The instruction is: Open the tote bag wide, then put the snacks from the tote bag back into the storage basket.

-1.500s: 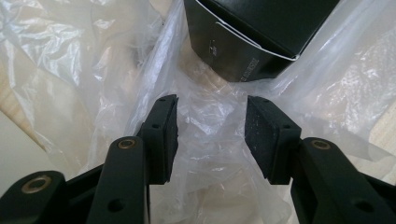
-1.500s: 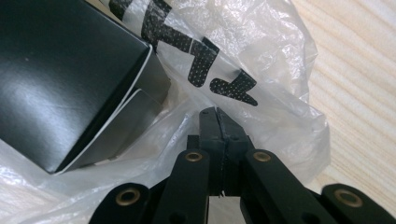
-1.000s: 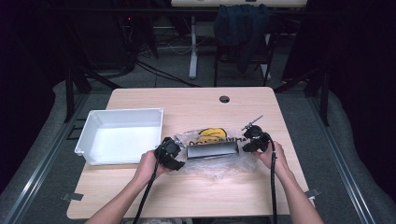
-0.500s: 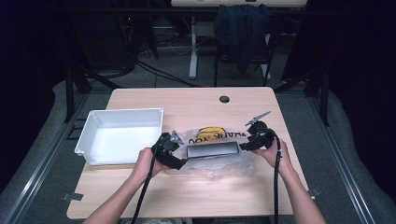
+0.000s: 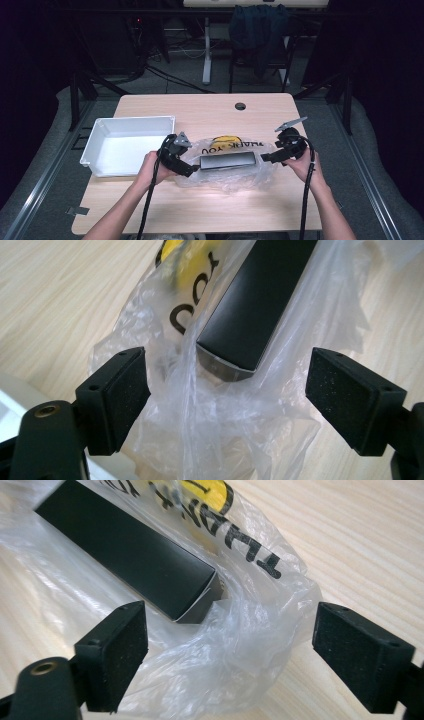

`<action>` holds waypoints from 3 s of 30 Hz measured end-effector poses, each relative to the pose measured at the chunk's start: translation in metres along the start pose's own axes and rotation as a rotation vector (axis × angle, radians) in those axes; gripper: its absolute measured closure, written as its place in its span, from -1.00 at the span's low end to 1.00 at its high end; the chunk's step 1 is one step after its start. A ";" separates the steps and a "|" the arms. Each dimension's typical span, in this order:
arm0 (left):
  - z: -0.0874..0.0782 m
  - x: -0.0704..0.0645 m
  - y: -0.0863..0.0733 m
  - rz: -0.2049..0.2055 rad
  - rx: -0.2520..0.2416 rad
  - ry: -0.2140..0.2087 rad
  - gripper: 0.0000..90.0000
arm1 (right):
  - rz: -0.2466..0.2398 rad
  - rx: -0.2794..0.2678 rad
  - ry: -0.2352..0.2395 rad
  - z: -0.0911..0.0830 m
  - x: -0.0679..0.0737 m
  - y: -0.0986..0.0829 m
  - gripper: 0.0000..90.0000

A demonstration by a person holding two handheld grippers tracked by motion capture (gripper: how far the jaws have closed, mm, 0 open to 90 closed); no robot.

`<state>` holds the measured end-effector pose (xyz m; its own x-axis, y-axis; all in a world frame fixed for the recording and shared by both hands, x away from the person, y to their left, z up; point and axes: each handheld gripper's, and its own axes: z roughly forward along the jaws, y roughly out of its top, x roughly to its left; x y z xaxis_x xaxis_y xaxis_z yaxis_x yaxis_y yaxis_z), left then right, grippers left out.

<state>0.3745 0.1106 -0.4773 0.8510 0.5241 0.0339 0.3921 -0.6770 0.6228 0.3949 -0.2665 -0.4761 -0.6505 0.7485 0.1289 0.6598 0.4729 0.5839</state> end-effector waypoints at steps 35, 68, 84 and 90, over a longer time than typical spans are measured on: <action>0.023 -0.001 0.045 0.228 0.097 -0.088 -0.29 | 0.005 0.070 0.014 -0.001 -0.007 -0.039 -0.88; 0.087 0.005 0.057 0.285 0.301 -0.211 -0.15 | -0.022 0.102 0.013 0.007 -0.005 -0.041 -0.83; 0.101 -0.003 0.059 0.340 0.385 -0.185 -0.11 | -0.022 0.103 0.008 0.007 -0.004 -0.041 -0.83; 0.100 -0.003 0.059 0.351 0.377 -0.185 -0.04 | -0.023 0.098 0.003 0.006 -0.004 -0.041 -0.83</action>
<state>0.4298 0.0170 -0.5184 0.9872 0.1568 0.0304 0.1426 -0.9510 0.2742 0.3729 -0.2860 -0.5058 -0.6669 0.7356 0.1190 0.6783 0.5332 0.5055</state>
